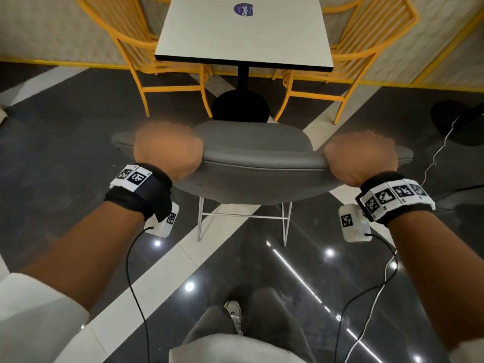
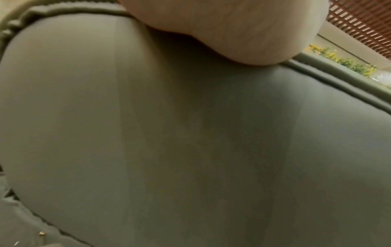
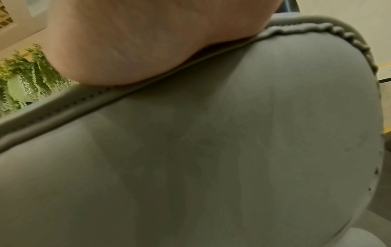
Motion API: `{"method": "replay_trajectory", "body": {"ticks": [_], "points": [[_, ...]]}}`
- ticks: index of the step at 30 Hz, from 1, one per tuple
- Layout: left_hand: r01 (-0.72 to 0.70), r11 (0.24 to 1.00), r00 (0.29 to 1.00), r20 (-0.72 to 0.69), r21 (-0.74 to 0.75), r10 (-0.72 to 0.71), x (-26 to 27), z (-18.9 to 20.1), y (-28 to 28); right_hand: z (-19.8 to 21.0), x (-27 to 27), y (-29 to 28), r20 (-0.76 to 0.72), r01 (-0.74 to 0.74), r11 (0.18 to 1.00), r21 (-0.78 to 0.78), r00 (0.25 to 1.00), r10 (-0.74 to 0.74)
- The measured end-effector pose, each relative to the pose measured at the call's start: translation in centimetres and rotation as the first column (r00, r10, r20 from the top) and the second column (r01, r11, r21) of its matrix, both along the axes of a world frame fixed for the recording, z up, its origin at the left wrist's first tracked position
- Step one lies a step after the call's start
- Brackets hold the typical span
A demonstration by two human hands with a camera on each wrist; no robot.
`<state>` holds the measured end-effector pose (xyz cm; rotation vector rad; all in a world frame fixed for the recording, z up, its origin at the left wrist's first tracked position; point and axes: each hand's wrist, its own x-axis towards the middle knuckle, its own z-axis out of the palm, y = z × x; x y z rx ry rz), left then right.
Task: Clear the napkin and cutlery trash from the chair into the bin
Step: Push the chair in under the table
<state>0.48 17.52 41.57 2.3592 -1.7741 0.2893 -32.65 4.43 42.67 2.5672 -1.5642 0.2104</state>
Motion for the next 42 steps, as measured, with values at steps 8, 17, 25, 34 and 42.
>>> {"method": "replay_trajectory", "body": {"ticks": [8,17,25,34,42], "points": [[-0.014,1.000,1.000,-0.012,-0.009,0.014,3.4,-0.3,-5.8,-0.2,3.2,-6.3,0.025,-0.010,1.000,0.019,1.000,0.009],[-0.053,0.999,0.998,-0.015,-0.003,0.053,6.8,-0.3,-13.3,-0.2,7.0,-14.4,0.036,-0.035,0.999,-0.011,0.999,0.035],[-0.059,0.998,0.998,-0.006,0.035,0.059,9.4,0.2,-19.2,-0.2,9.8,-20.9,0.043,-0.056,0.998,0.030,0.998,0.054],[-0.043,0.998,0.999,-0.013,0.043,0.043,13.3,0.3,-25.4,0.0,13.5,-26.2,0.049,-0.013,1.000,0.027,0.999,0.012],[-0.033,0.999,0.999,-0.013,-0.023,0.033,16.4,0.0,-31.9,-0.2,16.6,-32.6,0.053,0.012,1.000,-0.003,0.999,-0.012]]}}
